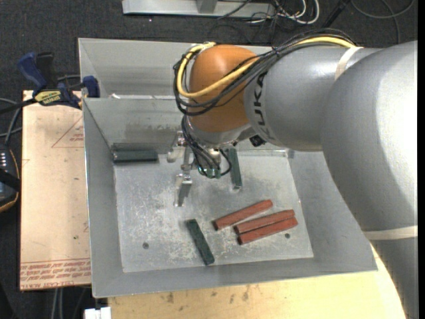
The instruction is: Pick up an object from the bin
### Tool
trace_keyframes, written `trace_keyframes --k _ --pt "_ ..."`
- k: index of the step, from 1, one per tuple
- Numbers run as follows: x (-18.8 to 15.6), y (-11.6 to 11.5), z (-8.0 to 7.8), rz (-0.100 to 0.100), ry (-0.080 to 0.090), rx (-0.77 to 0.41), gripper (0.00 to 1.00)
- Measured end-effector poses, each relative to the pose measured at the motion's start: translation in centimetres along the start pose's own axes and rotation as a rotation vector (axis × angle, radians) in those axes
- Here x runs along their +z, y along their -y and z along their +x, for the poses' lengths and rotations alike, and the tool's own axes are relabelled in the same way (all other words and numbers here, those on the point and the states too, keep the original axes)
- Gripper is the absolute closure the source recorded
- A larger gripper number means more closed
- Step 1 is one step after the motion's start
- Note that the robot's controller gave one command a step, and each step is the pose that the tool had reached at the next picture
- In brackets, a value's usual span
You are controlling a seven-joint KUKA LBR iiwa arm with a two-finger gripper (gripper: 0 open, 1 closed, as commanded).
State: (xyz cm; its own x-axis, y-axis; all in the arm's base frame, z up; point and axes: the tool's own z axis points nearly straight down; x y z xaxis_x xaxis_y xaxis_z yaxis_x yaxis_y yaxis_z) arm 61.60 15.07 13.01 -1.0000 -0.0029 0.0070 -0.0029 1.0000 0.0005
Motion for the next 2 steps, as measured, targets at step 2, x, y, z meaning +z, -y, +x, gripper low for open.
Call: trace_keyframes --k 2 --pt "0.6 3.3 1.9 -0.002 0.010 -0.076 0.00"
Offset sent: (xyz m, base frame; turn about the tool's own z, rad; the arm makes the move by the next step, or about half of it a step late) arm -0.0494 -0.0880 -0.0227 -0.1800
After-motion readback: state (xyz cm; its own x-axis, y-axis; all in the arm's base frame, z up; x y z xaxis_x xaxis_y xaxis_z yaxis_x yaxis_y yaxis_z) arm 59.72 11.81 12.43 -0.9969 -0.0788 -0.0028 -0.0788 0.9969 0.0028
